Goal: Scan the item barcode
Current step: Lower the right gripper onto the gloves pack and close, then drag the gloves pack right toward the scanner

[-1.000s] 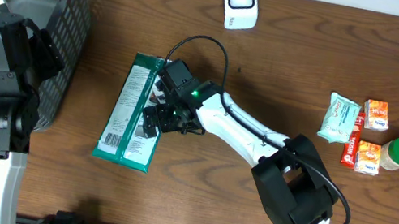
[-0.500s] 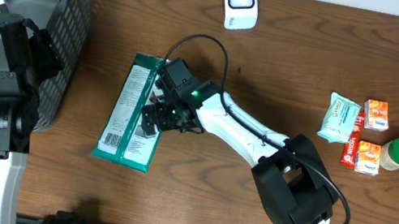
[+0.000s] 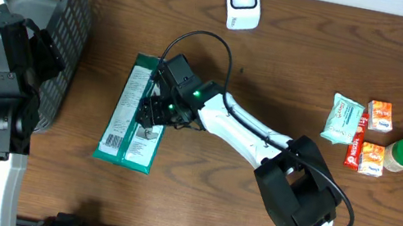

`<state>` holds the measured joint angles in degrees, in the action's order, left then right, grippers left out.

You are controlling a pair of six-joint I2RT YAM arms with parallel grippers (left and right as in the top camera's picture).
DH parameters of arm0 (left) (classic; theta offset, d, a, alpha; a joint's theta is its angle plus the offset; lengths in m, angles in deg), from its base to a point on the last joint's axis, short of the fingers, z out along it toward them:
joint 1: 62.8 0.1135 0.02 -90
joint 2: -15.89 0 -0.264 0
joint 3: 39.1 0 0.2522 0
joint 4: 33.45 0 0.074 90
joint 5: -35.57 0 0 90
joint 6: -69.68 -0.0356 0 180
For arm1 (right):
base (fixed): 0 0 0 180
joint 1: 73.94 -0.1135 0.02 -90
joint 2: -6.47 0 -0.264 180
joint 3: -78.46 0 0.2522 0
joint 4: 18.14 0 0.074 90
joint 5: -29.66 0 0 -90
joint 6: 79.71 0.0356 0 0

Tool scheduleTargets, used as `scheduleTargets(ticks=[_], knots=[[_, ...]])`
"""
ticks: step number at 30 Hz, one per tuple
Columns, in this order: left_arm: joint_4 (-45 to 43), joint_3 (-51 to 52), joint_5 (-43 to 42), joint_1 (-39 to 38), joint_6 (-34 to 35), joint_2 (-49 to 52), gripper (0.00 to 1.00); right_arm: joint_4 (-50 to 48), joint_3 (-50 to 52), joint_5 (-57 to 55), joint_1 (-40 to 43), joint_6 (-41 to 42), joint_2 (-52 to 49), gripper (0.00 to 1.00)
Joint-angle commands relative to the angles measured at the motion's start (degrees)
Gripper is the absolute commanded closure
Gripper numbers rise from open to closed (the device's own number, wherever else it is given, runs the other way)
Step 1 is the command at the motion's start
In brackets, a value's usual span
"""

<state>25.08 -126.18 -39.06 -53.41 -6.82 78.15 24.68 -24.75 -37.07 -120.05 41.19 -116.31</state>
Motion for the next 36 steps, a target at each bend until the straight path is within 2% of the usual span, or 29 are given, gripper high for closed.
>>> scheduleTargets(ticks=[1,5,8,15,24,30,36], knots=[[0.0,-0.9,0.8,0.3,0.3,0.0,0.16,-0.6,-1.6,-3.4,-1.0,5.9,0.3,0.26],[0.0,-0.9,0.8,0.3,0.3,0.0,0.16,-3.2,-1.6,-11.6,-3.4,6.7,0.2,0.23],[0.0,-0.9,0.8,0.3,0.3,0.0,0.16,-8.9,-1.6,-12.6,-5.9,4.6,-0.1,0.21],[0.0,-0.9,0.8,0.3,0.3,0.0,0.16,-15.1,-1.6,-18.8,-9.5,2.7,-0.2,0.25],[0.0,-0.9,0.8,0.3,0.3,0.0,0.16,-17.1,-1.6,-18.9,-10.1,2.7,-4.9,0.27],[0.0,-0.9,0.8,0.3,0.3,0.0,0.16,-13.6,-1.6,-18.9,-7.8,2.7,-6.4,0.36],[0.0,-0.9,0.8,0.3,0.3,0.0,0.16,-1.1,-1.6,-18.9,-3.5,2.7,-6.1,0.37]])
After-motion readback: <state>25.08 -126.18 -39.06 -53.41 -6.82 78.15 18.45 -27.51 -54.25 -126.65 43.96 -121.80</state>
